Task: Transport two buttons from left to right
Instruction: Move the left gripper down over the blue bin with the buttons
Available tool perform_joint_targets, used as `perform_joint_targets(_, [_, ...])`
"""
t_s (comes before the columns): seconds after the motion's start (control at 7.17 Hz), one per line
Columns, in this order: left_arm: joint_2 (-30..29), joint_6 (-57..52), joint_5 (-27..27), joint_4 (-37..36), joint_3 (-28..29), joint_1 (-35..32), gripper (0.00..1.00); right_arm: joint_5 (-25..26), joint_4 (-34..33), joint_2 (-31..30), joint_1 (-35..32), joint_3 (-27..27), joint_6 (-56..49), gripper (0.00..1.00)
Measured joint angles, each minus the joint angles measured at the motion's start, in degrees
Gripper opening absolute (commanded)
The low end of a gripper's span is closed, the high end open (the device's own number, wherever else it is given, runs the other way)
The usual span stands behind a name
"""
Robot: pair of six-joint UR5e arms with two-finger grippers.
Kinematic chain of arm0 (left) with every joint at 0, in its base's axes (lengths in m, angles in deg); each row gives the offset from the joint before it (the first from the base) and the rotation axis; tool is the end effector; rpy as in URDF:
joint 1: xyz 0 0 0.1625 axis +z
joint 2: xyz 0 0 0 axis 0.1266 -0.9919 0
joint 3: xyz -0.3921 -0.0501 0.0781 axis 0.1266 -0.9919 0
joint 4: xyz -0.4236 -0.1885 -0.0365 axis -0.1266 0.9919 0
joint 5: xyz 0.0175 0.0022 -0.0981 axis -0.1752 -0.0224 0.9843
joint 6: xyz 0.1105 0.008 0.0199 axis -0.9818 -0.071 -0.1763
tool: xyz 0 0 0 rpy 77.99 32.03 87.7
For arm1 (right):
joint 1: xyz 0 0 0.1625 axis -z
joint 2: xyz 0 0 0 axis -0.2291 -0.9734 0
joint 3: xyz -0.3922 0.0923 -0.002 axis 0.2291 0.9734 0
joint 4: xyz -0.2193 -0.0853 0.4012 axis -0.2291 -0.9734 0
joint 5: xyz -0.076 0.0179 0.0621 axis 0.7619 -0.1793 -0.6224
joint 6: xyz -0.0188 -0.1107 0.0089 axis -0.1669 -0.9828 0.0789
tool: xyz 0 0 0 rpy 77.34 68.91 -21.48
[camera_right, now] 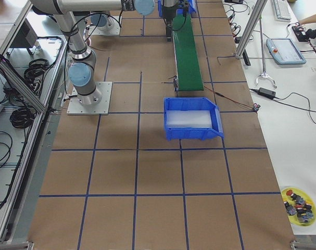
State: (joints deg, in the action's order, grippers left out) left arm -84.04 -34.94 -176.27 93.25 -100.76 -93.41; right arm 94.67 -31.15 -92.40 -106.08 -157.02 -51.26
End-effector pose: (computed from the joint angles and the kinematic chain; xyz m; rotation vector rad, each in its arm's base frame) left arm -0.0949 -0.5937 0.4542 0.0566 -3.1312 0.0588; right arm 0.1620 -0.5326 0.4585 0.1386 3.1081 -0.1332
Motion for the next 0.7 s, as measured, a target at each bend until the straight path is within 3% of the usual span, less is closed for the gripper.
perform_joint_targets(0.28, [-0.1,-2.3,0.0,-0.1,0.0,2.7,1.0,0.1,0.0,0.0,0.0,-0.2,0.0,1.0])
perform_joint_targets(0.7, [-0.3,-13.6,-0.2,-0.1,-0.1,15.7,1.0,0.0,0.0,0.1,-0.1,-0.2,0.0,1.0])
